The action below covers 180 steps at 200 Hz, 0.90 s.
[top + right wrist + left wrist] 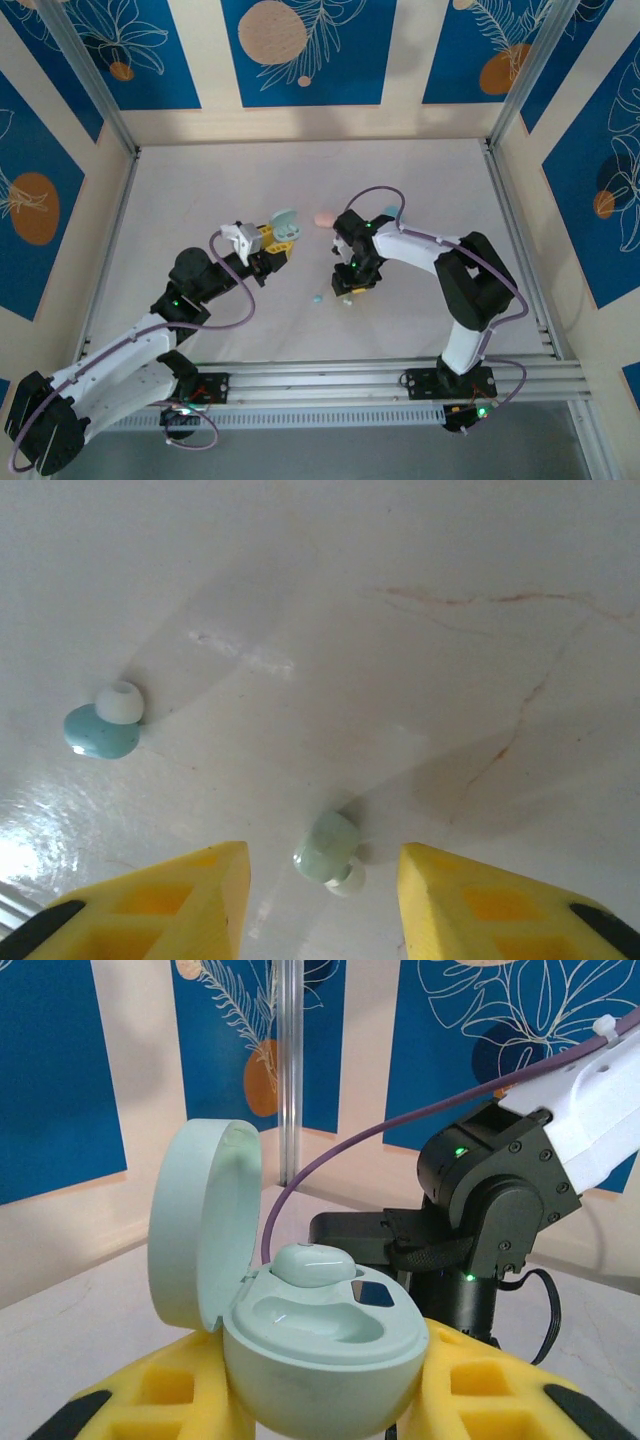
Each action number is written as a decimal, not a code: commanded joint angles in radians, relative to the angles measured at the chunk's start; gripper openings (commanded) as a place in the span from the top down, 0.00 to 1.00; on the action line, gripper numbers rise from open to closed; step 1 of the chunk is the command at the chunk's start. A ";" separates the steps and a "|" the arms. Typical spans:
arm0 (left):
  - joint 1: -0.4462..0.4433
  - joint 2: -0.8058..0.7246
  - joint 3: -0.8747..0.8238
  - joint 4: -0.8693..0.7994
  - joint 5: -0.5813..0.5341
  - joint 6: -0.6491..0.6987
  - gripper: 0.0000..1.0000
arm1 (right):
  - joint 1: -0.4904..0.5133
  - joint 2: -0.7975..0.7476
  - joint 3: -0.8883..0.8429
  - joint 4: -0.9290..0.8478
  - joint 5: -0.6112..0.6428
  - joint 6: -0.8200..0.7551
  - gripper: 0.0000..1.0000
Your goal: Insert the wireless bluetooth earbuds into the charging case
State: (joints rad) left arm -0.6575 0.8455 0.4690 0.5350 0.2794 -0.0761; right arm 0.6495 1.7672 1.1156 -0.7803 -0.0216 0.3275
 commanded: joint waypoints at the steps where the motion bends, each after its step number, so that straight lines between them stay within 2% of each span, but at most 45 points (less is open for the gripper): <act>1: 0.000 -0.014 0.011 0.034 0.008 0.001 0.70 | 0.016 0.033 0.033 -0.040 0.018 -0.018 0.57; 80: 0.000 -0.013 0.010 0.029 0.007 0.002 0.70 | 0.042 0.075 0.065 -0.078 0.064 0.046 0.69; 180: 0.000 -0.008 0.013 0.029 0.010 0.001 0.70 | 0.059 0.114 0.086 -0.091 0.083 0.087 0.77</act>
State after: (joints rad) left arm -0.6575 0.8455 0.4690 0.5350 0.2794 -0.0761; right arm 0.6949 1.8618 1.1793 -0.8398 0.0559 0.3939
